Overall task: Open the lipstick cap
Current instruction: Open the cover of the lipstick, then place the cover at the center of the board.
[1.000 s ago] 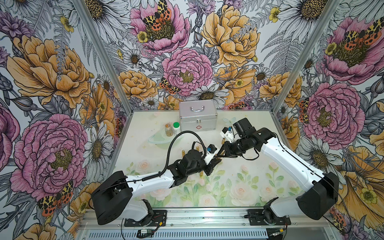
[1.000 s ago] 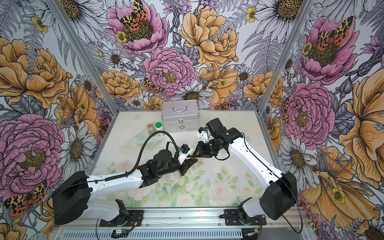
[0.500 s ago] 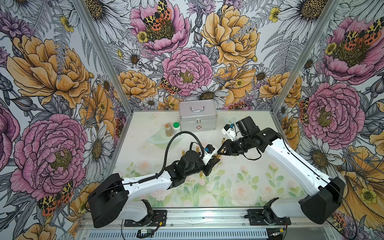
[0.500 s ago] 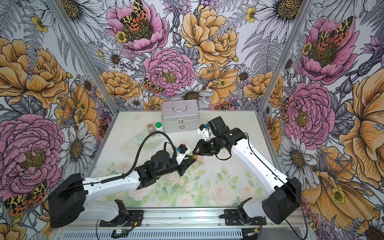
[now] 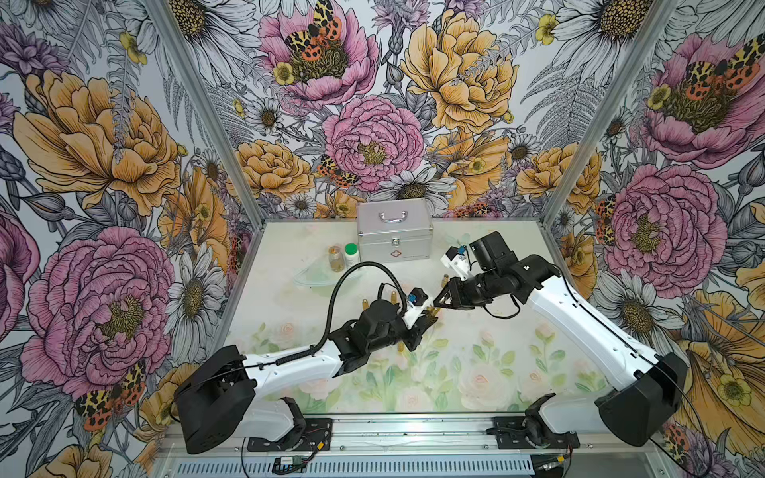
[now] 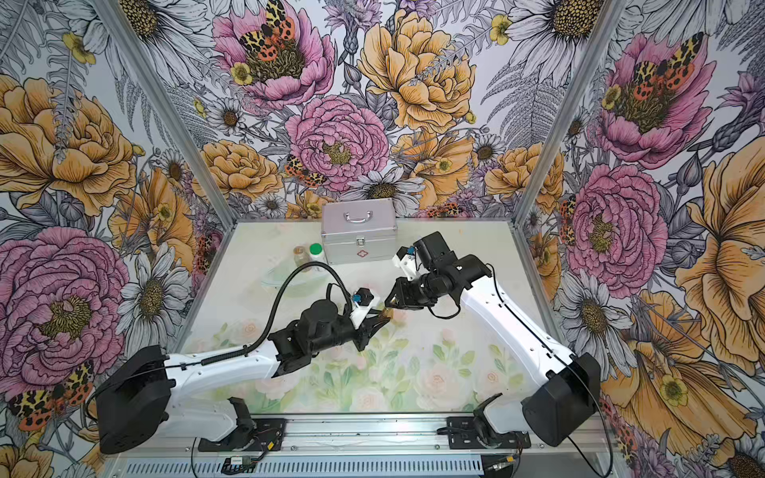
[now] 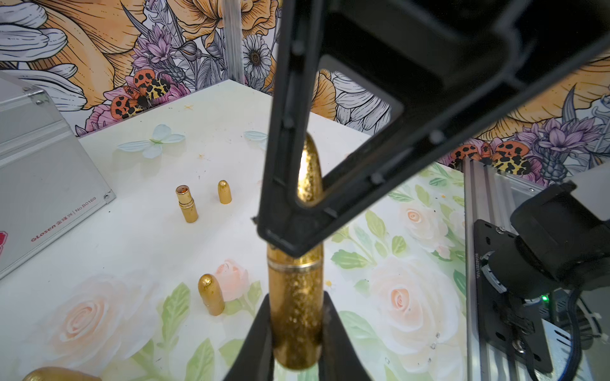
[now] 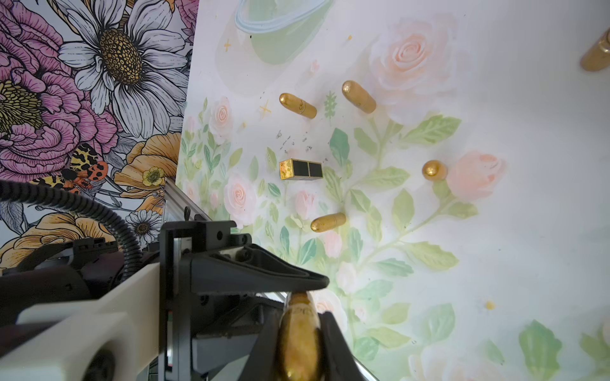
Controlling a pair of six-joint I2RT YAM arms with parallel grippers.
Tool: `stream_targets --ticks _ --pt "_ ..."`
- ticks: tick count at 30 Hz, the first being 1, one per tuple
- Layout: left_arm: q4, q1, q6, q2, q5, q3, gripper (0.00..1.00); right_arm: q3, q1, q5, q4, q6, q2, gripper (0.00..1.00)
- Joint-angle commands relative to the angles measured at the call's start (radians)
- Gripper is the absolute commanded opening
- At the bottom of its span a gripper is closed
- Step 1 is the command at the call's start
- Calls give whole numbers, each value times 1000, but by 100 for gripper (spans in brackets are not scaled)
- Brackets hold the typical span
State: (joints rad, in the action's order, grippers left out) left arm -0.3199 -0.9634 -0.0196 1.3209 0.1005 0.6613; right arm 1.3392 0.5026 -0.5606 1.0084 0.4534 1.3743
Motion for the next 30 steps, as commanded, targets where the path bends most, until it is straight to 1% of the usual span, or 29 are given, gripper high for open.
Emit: stream_targets --ticks 1,5,11,16,23,27,30 --pt "16 11 -17 -35 -46 -14 0 26 -9 34 -16 -6 -20 21" --pt "34 7 -24 -47 -71 -25 0 47 -18 57 -16 2 -32 21" --pt "96 -4 -24 -67 -148 -34 0 79 -37 66 -20 29 -40 21" --pt "102 -6 -29 -93 -163 -52 0 103 -46 74 -25 50 -42 21" --pt "101 -5 -39 -142 -158 -72 0 92 -54 68 -65 70 -49 21" --pt "96 -5 -50 -181 -154 -81 0 69 -60 152 -74 67 -30 21" --pt "95 -5 -55 -209 -163 -91 0 37 -61 299 -83 71 -6 21"
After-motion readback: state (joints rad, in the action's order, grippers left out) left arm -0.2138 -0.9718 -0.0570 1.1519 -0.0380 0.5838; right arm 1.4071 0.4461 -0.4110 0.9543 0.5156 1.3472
